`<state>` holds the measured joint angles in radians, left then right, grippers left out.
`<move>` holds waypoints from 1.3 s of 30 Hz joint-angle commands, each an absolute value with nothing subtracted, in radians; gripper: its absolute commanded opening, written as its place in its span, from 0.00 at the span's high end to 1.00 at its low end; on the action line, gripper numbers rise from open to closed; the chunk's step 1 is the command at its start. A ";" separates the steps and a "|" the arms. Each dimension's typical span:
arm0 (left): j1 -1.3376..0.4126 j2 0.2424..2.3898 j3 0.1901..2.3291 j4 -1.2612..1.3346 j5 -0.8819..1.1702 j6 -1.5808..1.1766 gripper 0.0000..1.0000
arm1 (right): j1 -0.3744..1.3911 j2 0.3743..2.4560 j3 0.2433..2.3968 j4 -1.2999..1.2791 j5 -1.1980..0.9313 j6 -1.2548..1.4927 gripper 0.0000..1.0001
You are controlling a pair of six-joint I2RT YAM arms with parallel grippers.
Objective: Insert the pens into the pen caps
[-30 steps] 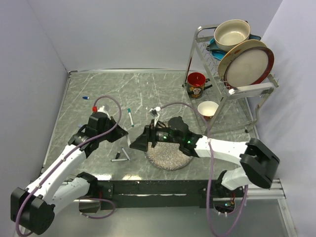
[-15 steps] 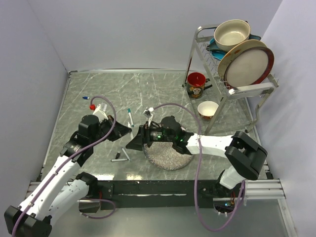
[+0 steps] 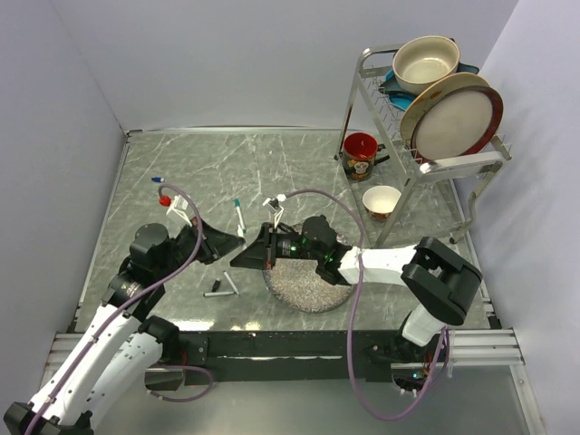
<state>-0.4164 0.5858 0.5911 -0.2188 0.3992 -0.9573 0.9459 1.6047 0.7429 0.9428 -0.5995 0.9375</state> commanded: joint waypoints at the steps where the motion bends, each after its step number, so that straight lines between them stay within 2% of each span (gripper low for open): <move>1: -0.417 0.589 0.577 -0.179 0.400 -0.968 0.87 | 0.948 1.580 0.712 1.143 -0.638 0.985 1.00; 3: -0.417 0.575 0.578 -0.192 0.364 -0.973 0.71 | 0.950 1.557 0.695 1.144 -0.638 0.980 1.00; 4: -0.417 0.569 0.586 -0.205 0.347 -0.973 0.58 | 0.950 1.549 0.690 1.137 -0.635 0.976 1.00; 7: -0.417 0.558 0.618 -0.230 0.299 -0.963 0.38 | 0.950 1.511 0.664 1.112 -0.623 0.959 1.00; 10: -0.417 0.584 0.667 -0.255 0.267 -0.948 0.31 | 0.950 1.457 0.634 1.062 -0.601 0.922 1.00; 17: -0.416 0.712 0.752 -0.356 -0.003 -0.988 0.27 | 0.950 1.246 0.545 0.824 -0.483 0.775 1.00; 20: -0.411 0.770 0.791 -0.432 -0.255 -1.067 0.23 | 0.959 1.131 0.511 0.709 -0.439 0.718 1.00; 23: -0.376 0.848 0.854 -0.557 -0.499 -1.158 0.24 | 0.962 1.016 0.473 0.635 -0.404 0.683 1.00; 25: -0.321 0.896 0.906 -0.635 -0.567 -1.181 0.25 | 0.963 0.930 0.446 0.601 -0.382 0.667 1.00; 29: -0.006 1.018 0.930 -0.605 -0.444 -1.114 0.27 | 0.969 0.796 0.405 0.532 -0.336 0.652 1.00; 30: 0.052 1.034 0.919 -0.577 -0.361 -1.083 0.28 | 0.968 0.751 0.388 0.529 -0.330 0.653 1.00; 32: 0.144 1.084 0.917 -0.526 -0.348 -1.013 0.28 | 0.969 0.710 0.380 0.505 -0.324 0.646 1.00; 36: 0.225 1.163 0.937 -0.482 -0.437 -0.953 0.30 | 0.969 0.623 0.380 0.462 -0.334 0.620 1.00; 39: 0.316 1.221 0.946 -0.424 -0.326 -0.883 0.30 | 0.969 0.589 0.390 0.434 -0.351 0.591 1.00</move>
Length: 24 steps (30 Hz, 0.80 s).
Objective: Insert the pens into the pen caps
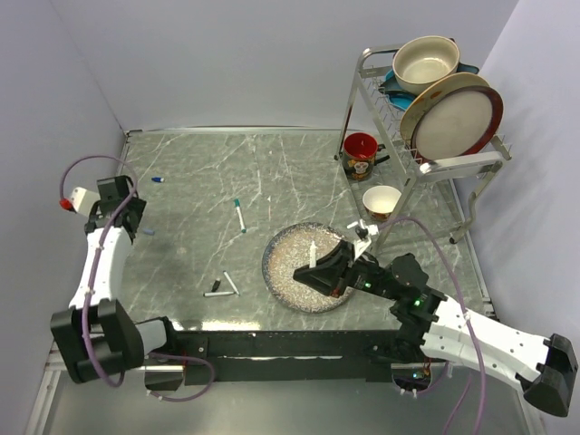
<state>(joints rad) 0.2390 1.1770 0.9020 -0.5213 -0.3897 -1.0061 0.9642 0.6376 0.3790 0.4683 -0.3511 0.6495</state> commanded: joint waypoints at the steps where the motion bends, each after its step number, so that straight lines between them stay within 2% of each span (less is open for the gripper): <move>1: 0.337 1.235 0.950 -0.405 -0.263 -0.855 0.30 | 0.969 0.584 0.396 0.413 -0.351 0.585 1.00; 7: 0.341 1.350 0.979 -0.310 -0.264 -0.730 0.33 | 0.969 0.565 0.387 0.425 -0.379 0.591 1.00; 13: 0.341 1.517 1.042 -0.256 -0.106 -0.652 0.34 | 0.969 0.526 0.399 0.390 -0.384 0.584 1.00; 17: 0.342 1.598 1.068 -0.226 -0.080 -0.637 0.40 | 0.969 0.473 0.393 0.353 -0.345 0.574 1.00; 20: 0.341 1.657 1.080 -0.222 -0.032 -0.630 0.53 | 0.969 0.451 0.374 0.336 -0.321 0.560 1.00; 21: 0.341 1.669 1.081 -0.224 -0.019 -0.637 0.61 | 0.968 0.449 0.371 0.330 -0.311 0.557 1.00; 23: 0.341 1.687 1.068 -0.216 -0.014 -0.640 0.69 | 0.969 0.445 0.371 0.324 -0.307 0.557 1.00; 24: 0.341 1.693 1.069 -0.222 -0.032 -0.638 0.78 | 0.969 0.442 0.370 0.327 -0.310 0.557 1.00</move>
<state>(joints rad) 0.3424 1.6745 1.0393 -0.2558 -0.0639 -0.6579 0.9646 0.4545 0.3771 0.3279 -0.3370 0.5797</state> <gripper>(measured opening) 0.338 0.223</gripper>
